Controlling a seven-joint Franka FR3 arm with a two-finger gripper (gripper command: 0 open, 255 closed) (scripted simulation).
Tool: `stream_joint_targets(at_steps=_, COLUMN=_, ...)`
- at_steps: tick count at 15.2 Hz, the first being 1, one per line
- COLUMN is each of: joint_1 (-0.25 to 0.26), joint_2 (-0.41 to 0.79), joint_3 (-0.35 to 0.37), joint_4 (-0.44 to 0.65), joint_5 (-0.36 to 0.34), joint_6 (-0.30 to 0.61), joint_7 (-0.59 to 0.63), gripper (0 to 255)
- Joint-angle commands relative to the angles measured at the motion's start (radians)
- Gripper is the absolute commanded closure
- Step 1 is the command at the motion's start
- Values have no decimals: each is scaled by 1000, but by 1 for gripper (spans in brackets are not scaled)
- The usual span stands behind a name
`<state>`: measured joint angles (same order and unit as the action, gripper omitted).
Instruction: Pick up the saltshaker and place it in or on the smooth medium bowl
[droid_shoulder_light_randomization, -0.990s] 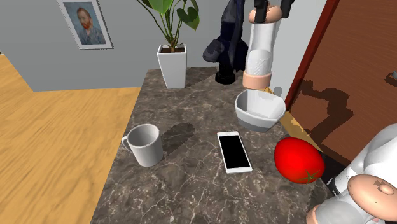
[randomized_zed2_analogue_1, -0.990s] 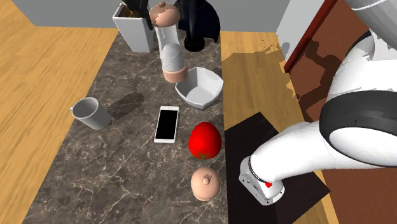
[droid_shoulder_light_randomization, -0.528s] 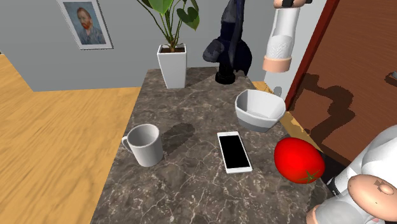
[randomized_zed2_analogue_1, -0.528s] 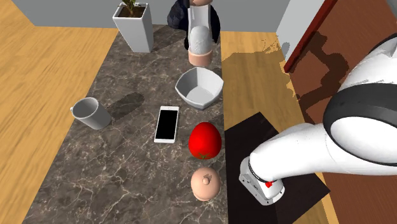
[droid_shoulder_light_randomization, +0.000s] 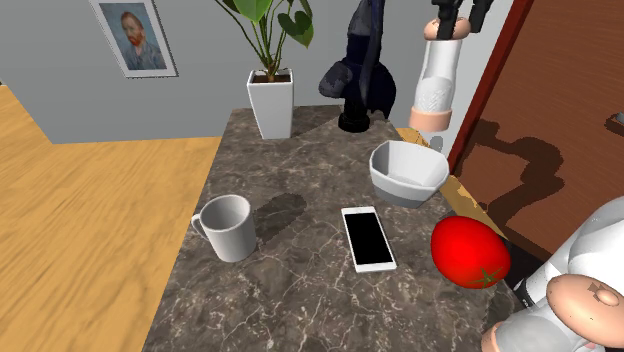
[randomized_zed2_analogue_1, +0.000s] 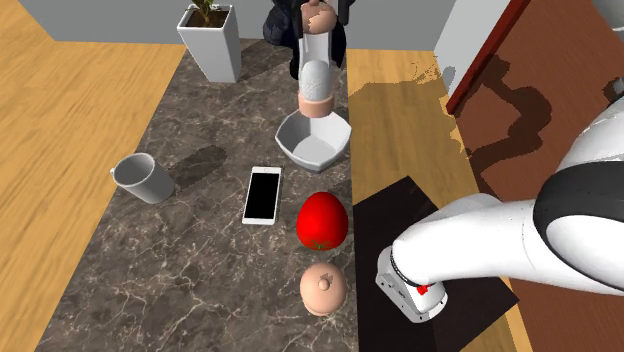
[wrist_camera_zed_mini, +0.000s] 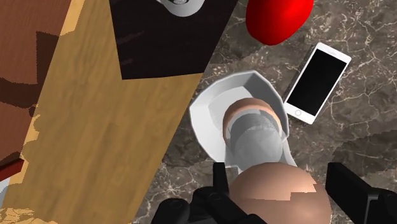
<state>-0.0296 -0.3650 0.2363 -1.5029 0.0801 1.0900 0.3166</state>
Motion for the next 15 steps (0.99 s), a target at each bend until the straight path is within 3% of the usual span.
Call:
stream_joint_targets(at_steps=1, joint_1=1, joint_2=-24, joint_3=-3, joint_4=-54, joint_5=3, joint_6=31, joint_7=-4, gripper=255)
stream_joint_targets(at_steps=15, joint_1=10, joint_2=-142, joint_3=-9, joint_4=-364, joint_5=20, joint_6=224, joint_7=-24, gripper=255)
